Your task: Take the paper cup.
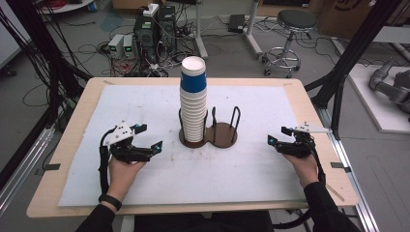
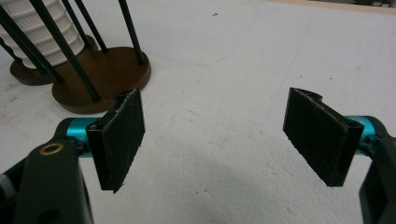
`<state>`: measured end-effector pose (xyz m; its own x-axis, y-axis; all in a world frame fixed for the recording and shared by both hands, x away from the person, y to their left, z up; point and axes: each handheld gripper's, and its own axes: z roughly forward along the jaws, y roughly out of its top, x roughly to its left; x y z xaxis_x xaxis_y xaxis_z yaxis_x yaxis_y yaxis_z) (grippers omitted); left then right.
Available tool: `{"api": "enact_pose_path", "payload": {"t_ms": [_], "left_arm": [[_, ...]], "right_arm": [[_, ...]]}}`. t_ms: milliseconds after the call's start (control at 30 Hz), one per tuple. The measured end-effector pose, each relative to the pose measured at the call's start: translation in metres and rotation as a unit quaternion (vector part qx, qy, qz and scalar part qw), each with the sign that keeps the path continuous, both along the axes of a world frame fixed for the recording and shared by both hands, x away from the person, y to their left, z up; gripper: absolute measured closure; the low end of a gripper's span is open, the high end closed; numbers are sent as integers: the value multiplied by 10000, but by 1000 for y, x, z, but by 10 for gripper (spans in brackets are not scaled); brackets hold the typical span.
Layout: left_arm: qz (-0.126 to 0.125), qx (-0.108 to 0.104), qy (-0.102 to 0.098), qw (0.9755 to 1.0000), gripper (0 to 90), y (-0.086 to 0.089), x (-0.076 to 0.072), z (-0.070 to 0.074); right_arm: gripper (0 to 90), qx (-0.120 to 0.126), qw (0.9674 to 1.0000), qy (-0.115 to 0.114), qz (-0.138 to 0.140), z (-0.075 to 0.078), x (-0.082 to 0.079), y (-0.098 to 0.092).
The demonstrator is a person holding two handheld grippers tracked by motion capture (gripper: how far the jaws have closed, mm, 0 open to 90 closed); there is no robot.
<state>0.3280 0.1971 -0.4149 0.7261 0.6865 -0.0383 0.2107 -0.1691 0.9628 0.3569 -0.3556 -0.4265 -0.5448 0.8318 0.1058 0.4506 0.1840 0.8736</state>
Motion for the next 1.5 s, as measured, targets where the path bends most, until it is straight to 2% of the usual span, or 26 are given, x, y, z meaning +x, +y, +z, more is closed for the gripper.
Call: {"api": "enact_pose_path", "payload": {"t_ms": [133, 233, 300, 500, 600, 700, 767, 833, 967, 1000, 1167, 1267, 1333, 1367, 1500], "left_arm": [[-17, 56, -27, 10000, 92, 0, -1, 1], [25, -3, -6, 10000, 69, 0, -1, 1], [1, -10, -41, 10000, 69, 0, -2, 2], [-164, -98, -53, 9998, 68, -5, 0, 7], [-261, -138, 15, 9996, 68, -8, 1, 11], [-349, -175, 193, 9991, 68, -12, 3, 17], [-337, -171, 221, 9990, 69, -15, 4, 20], [-336, -81, 208, 9992, 68, -19, 5, 24], [-414, -90, 214, 9989, 69, -20, 7, 28], [-401, -55, 194, 9990, 69, -20, 8, 30], [-505, -197, 5, 9985, 68, -23, 17, 41], [-548, -314, -8, 9980, 68, -27, 24, 46], [-545, -310, -12, 9980, 62, -31, 29, 51], [-540, -303, -29, 9981, 25, -33, 32, 53], [-589, -275, -71, 9979, 22, -42, 41, 63]], "right_arm": [[212, 86, 9999, -135, -3, 1, 0, -1], [212, 106, 9998, -163, 13, 2, 0, -1], [212, 129, 9996, -252, 63, 5, -3, -1], [196, 106, 9994, -302, 125, 7, -6, 0], [191, 118, 9993, -302, 174, 7, -7, 2], [190, 106, 9990, -349, 240, 8, -8, 3], [190, 135, 9988, -384, 282, 9, -9, 3], [188, 145, 9987, -395, 286, 10, -10, 3], [176, 130, 9988, -373, 299, 10, -10, 4], [176, 128, 9987, -385, 312, 10, -10, 4], [175, 121, 9986, -377, 344, 10, -10, 5], [175, 115, 9986, -377, 359, 10, -10, 6], [175, 125, 9985, -384, 377, 9, -9, 6], [174, 119, 9985, -373, 385, 9, -8, 7], [173, 139, 9984, -377, 402, 8, -8, 7]]}}
